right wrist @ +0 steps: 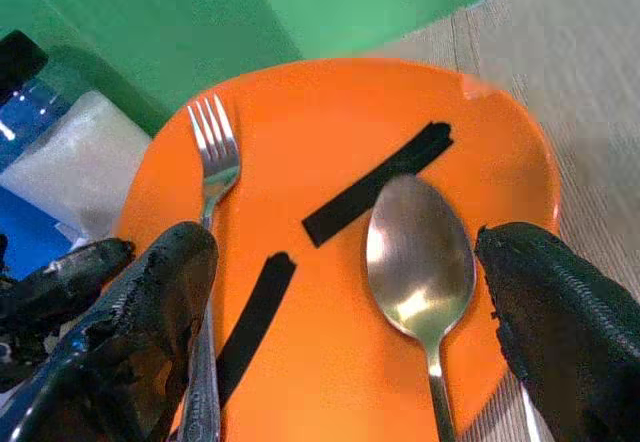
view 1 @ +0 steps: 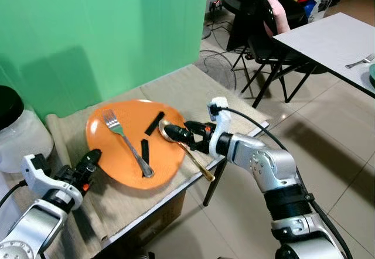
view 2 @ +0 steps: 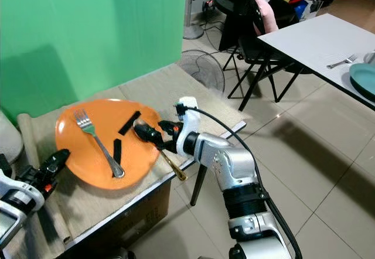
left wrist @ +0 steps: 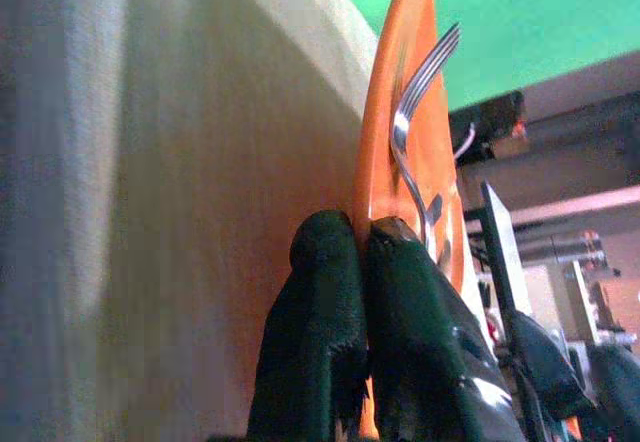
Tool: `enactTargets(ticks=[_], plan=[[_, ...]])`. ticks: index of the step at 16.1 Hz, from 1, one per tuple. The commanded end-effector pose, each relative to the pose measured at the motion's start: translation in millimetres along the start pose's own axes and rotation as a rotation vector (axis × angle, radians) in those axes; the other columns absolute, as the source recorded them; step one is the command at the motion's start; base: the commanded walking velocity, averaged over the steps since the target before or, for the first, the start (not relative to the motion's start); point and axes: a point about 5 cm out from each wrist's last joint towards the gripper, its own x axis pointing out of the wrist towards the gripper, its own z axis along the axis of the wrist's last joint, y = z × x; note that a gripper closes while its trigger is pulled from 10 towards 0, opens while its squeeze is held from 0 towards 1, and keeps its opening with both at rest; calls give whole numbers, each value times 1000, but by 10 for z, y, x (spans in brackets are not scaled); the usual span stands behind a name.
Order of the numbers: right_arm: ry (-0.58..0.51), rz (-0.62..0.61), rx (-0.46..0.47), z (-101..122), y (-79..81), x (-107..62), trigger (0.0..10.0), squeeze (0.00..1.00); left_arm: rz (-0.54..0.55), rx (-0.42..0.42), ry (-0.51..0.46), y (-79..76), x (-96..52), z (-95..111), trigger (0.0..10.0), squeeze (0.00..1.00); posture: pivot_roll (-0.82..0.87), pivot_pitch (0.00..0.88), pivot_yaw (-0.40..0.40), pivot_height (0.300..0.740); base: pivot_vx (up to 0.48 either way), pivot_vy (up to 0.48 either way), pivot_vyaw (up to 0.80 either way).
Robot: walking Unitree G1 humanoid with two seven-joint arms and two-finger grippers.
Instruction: Setting the table
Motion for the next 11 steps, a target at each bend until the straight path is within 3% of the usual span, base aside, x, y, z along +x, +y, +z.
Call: enactTargets(ticks=[1,5,11], plan=[[-26,-14,-9,63,-10,-10,10000,0,27,-4,-40,8,21,65,0,0,-36,11,-51,740,0,0,0],[-19,-33,-56,74,-15,-34,10000,0,96,-38,-44,72,49,50,0,0,-39,14,-53,740,0,0,0],[-32,-16,-320,258,146,-35,10000,0,118,-33,-125,17,91,209,0,0,-44,15,-56,740,0,0,0]])
